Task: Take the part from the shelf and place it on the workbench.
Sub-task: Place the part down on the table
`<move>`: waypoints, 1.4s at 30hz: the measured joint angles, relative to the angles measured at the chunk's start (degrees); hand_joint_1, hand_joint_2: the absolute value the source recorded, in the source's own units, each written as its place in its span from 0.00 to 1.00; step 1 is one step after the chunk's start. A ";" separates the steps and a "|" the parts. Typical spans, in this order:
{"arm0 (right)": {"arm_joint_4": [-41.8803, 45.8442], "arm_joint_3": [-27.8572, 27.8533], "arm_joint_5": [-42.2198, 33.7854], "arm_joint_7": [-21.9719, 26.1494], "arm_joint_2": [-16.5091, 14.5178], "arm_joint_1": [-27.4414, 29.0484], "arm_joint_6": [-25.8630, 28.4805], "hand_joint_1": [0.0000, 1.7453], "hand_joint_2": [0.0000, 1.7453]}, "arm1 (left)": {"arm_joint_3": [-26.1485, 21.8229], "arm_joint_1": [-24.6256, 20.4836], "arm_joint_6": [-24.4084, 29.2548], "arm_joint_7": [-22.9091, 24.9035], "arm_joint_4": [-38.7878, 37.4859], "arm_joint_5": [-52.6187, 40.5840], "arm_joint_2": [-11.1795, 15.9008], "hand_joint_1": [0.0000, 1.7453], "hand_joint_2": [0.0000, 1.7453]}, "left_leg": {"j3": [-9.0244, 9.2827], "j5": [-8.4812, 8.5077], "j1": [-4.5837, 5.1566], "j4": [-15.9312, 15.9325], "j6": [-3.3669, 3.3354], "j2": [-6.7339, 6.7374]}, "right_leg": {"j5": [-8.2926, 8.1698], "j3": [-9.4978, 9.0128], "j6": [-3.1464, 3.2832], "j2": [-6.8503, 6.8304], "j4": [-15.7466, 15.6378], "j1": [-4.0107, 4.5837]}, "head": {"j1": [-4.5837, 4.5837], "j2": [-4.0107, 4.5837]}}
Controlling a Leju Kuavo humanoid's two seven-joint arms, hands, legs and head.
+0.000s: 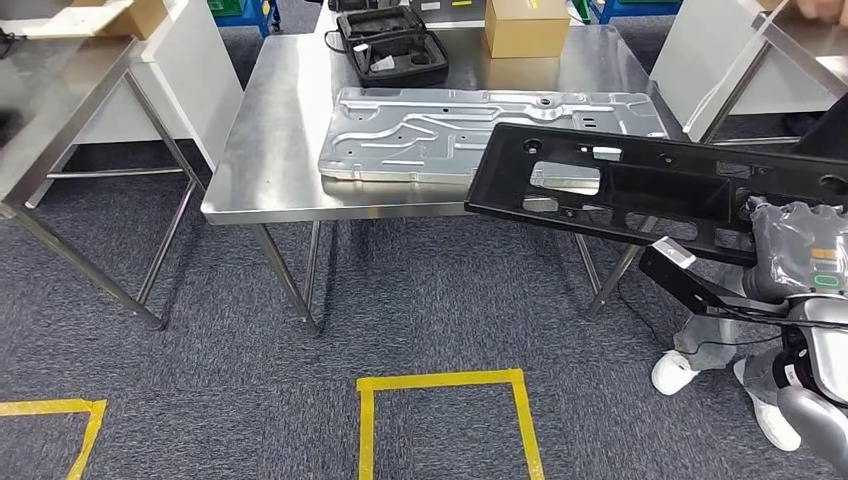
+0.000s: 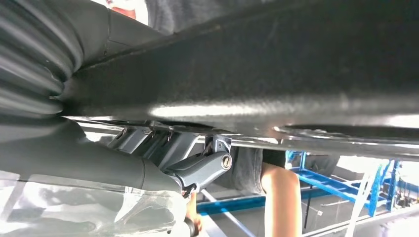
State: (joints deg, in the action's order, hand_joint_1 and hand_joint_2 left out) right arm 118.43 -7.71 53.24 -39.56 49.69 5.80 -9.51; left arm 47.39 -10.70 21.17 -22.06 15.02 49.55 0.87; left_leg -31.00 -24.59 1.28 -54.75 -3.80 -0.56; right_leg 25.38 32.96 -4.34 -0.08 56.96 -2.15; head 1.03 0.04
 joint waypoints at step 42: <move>4.52 28.56 0.04 2.09 2.96 -19.89 -1.66 1.00 1.00 | -0.04 0.21 -1.01 -0.23 0.00 -0.19 0.44 0.00 1.00 | -9.52 -4.45 -1.42 -15.63 2.45 0.13 | -0.23 -1.68 2.09 -0.18 -2.57 0.05 | -0.50 0.00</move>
State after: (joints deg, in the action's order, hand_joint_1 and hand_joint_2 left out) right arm 122.95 20.85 53.29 -37.47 52.65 -14.09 -11.17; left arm 47.34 -10.49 20.17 -22.29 15.02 49.36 1.32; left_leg -40.52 -29.04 -0.14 -70.38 -1.35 -0.43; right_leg 25.15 31.28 -2.25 -0.25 54.40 -2.10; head 0.52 0.04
